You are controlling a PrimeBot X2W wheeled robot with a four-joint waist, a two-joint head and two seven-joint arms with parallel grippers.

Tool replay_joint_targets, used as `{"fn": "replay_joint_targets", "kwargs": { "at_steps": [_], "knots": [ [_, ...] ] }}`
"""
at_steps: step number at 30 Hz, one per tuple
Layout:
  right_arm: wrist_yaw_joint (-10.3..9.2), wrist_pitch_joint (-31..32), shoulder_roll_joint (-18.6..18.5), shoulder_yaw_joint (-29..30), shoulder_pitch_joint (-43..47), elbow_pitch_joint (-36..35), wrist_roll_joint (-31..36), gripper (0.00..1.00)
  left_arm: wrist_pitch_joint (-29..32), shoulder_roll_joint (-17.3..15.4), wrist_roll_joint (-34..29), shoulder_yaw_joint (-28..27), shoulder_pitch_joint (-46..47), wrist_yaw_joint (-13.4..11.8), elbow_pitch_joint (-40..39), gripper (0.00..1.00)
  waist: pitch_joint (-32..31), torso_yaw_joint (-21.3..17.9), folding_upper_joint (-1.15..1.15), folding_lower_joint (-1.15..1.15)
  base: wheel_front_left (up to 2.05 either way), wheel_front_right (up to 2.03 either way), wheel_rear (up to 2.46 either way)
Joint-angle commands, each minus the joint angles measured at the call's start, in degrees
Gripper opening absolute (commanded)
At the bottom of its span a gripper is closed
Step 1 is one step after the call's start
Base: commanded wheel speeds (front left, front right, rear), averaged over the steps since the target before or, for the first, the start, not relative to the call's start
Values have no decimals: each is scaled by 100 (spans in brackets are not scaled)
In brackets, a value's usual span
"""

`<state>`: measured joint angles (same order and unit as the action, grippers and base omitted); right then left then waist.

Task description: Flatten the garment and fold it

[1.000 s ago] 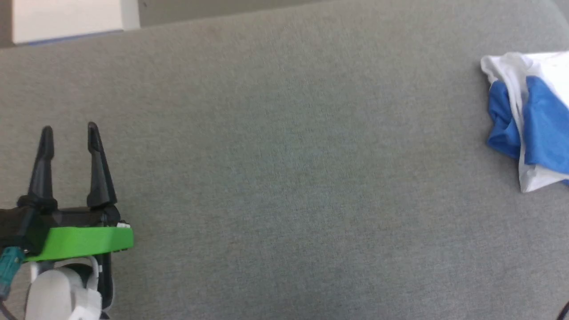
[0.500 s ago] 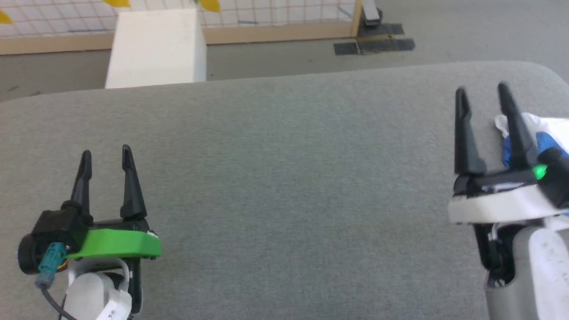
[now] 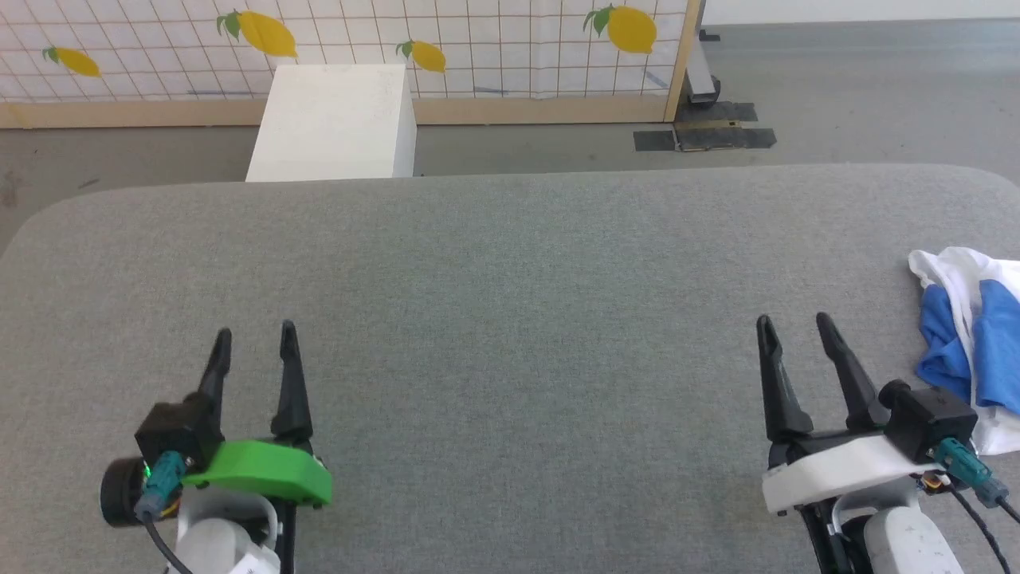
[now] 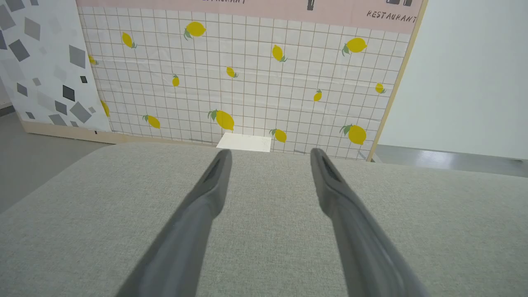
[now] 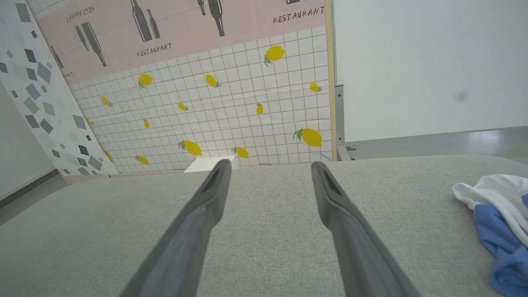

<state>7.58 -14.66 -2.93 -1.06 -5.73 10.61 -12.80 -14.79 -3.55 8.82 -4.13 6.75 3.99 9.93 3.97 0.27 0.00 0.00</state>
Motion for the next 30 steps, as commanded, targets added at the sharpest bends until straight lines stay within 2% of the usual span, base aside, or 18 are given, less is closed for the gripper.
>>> {"fn": "replay_joint_targets", "kwargs": {
  "at_steps": [1, 6, 7, 30],
  "knots": [
    [-9, -30, 4, -12, 71, 37, -82, 100, -21, 31, 16, 35, -86, -7, 80, 100, -20, -21, 0, 0, 0, 0, 0],
    [-9, -32, 4, -73, 141, 106, -147, 100, -21, 43, 38, 104, -95, -6, 242, 100, -48, -31, 0, 0, 0, 0, 0],
    [0, 0, 1, -65, 95, 95, -115, 0, 0, 20, 26, 114, -70, -1, 249, 0, -49, -31, 0, 0, 0, 0, 0],
    [0, 223, 0, -35, 167, -79, 97, 0, 230, 27, -111, 158, -160, -61, 62, 0, -104, -30, 0, 0, 0, 0, 0]
  ]
}}
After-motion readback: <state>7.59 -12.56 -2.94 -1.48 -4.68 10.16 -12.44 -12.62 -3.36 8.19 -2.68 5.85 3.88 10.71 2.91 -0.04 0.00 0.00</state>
